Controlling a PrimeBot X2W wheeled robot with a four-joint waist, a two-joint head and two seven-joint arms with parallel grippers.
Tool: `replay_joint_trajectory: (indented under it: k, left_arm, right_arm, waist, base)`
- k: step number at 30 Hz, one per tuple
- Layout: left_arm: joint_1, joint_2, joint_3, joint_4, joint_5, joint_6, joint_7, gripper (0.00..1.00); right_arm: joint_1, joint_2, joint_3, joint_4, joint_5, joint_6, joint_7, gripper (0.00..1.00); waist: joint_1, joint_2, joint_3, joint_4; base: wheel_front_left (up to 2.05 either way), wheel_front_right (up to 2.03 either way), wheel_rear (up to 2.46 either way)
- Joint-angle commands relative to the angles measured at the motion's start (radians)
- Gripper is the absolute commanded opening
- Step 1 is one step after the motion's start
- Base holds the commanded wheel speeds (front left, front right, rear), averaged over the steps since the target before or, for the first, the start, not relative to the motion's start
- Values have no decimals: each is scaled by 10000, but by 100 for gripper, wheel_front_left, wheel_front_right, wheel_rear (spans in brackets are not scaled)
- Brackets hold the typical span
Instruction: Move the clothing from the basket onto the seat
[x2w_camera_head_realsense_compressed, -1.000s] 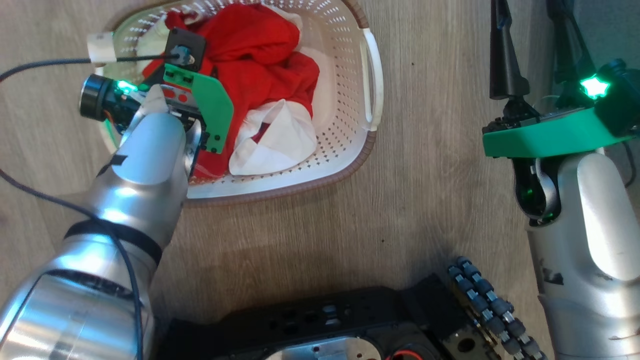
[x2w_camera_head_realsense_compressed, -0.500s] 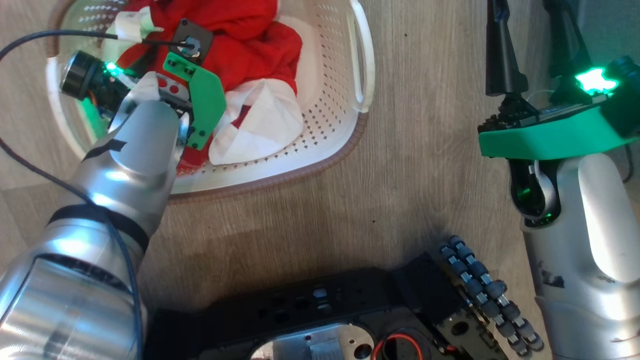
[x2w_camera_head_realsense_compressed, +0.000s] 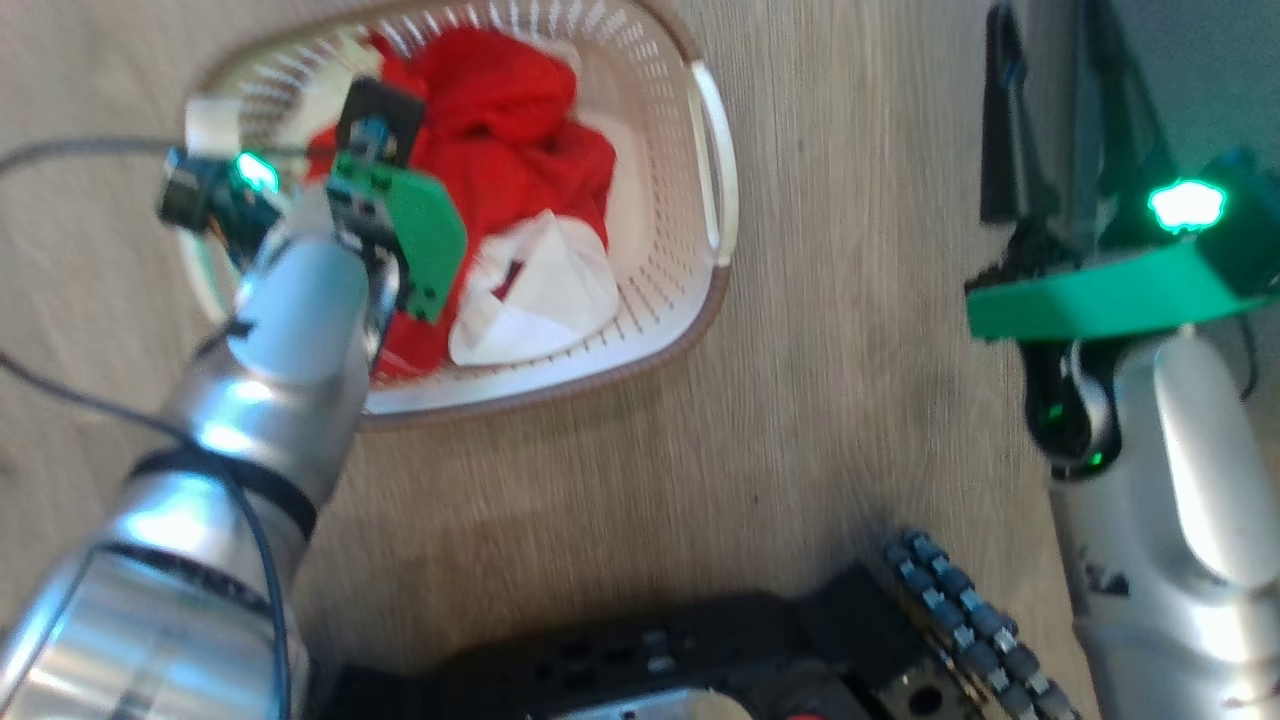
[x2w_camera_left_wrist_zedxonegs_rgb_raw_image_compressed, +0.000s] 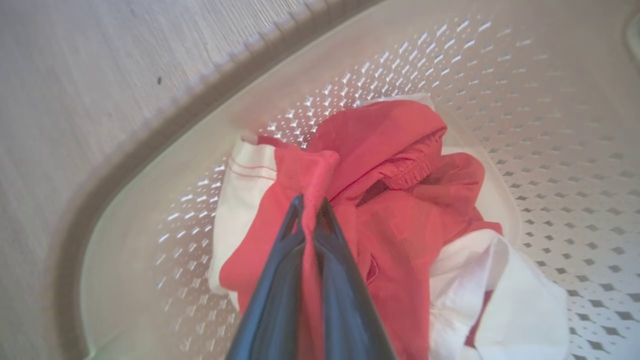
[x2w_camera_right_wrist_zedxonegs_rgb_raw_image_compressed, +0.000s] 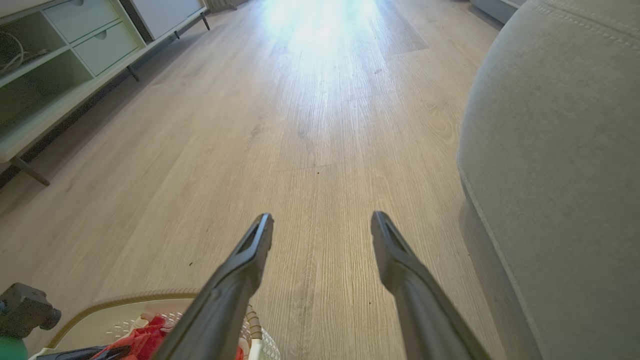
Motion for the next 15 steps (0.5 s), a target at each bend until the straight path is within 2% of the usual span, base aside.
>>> replay_joint_trajectory:
  k: [1,7,15]
  left_arm:
    - [668,136,305,-182,-259,-126,-326,0]
    - [1943,244,1121,-1128,-1165,-406,-808,0]
    - [4794,1072,2690,-5072,-1588,-32,-821,0]
  right_arm:
    - [737,133,129,-134,-25,71,-92,100]
    - [1481,110,27,303,-136,71,-92,100]
    - [2451,50,-7,715,-93,71,-92,100]
  waist:
    - [0,0,-1269,394]
    - [0,0,-3432,855]
    - [0,0,-5911,1214]
  base:
    - [0,0,0]
    - [0,0,0]
    - [0,0,0]
